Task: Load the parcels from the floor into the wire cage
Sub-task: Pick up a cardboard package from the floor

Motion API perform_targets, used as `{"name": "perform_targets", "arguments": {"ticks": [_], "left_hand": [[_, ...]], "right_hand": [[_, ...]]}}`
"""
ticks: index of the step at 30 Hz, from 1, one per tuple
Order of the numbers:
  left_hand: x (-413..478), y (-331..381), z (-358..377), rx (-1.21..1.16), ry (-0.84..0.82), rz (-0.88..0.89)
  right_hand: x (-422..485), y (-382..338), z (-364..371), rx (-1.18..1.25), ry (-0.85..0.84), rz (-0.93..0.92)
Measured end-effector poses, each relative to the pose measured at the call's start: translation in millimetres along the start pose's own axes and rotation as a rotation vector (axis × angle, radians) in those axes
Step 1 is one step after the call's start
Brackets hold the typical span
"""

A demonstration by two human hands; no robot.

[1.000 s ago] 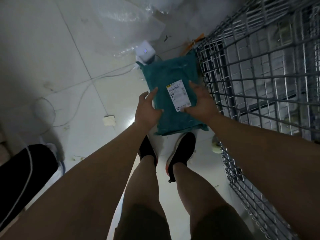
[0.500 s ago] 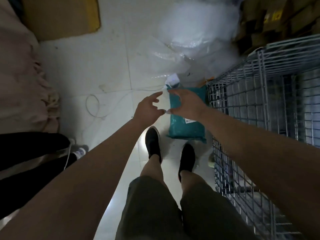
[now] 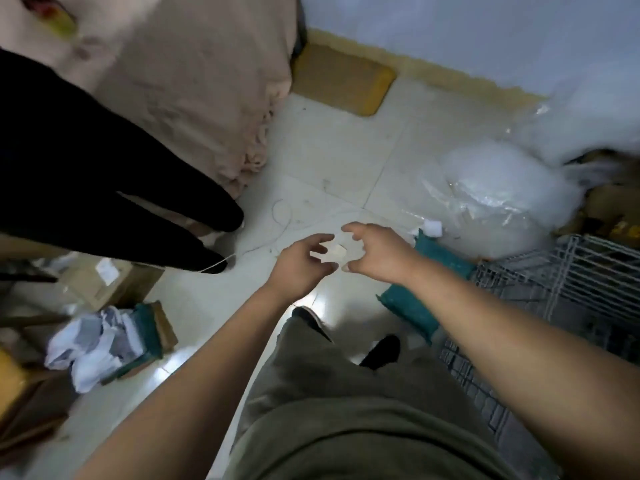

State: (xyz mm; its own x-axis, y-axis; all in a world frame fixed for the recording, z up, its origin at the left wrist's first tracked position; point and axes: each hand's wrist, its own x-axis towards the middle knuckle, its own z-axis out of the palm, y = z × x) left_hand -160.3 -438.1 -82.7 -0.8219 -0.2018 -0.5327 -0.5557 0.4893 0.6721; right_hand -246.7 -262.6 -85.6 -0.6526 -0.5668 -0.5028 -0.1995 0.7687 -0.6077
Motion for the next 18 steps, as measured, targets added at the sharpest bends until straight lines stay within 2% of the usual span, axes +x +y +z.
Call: {"name": "perform_targets", "arguments": {"ticks": [8, 18], "left_hand": [[-116.3, -95.6, -96.1, -0.135, 0.291, -0.125], [-245.5, -238.2, -193.7, -0.393, 0.577, -0.302]], "right_hand": [[-0.3, -159.2, 57.2, -0.238, -0.182, -0.245], [8.5, -345.6, 201.8, -0.409, -0.422, -0.427]]}}
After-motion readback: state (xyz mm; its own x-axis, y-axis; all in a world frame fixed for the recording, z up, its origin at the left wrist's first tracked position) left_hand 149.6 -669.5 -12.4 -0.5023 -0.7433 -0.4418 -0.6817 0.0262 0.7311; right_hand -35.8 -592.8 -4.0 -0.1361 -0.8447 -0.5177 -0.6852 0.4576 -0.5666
